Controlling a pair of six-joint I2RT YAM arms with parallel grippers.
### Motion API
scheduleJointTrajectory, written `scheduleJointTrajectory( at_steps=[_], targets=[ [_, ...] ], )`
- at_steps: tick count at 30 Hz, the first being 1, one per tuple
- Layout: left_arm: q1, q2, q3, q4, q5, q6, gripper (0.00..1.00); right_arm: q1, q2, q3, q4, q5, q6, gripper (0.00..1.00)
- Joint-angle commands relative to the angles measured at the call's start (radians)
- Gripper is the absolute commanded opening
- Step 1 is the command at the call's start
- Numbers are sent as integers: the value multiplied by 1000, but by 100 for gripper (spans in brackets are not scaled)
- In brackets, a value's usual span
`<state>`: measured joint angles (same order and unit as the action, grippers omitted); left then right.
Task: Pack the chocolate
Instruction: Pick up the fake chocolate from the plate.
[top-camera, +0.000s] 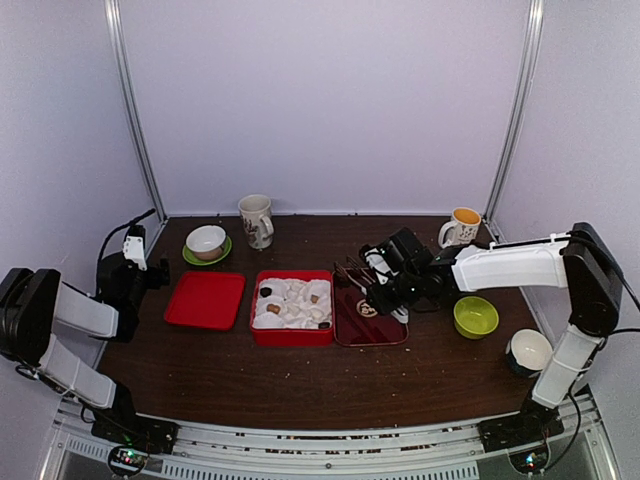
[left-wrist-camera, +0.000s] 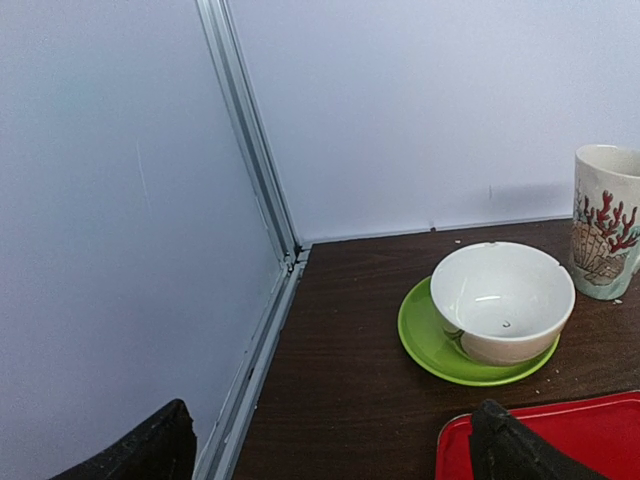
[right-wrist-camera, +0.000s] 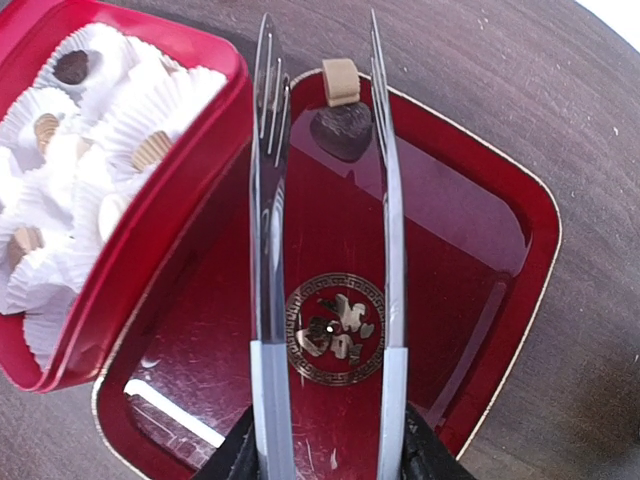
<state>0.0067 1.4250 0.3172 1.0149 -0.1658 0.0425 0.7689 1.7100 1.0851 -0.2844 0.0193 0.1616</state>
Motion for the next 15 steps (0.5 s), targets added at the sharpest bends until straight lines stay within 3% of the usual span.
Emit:
scheduleJointTrajectory(
  at_steps=[1, 15],
  targets=[
    [6, 1, 6, 16, -11, -9, 98, -20, 22, 35, -11, 11, -4, 39],
    [7, 0, 6, 15, -10, -9, 98, -31, 69, 89, -21, -33, -15, 38]
  ],
)
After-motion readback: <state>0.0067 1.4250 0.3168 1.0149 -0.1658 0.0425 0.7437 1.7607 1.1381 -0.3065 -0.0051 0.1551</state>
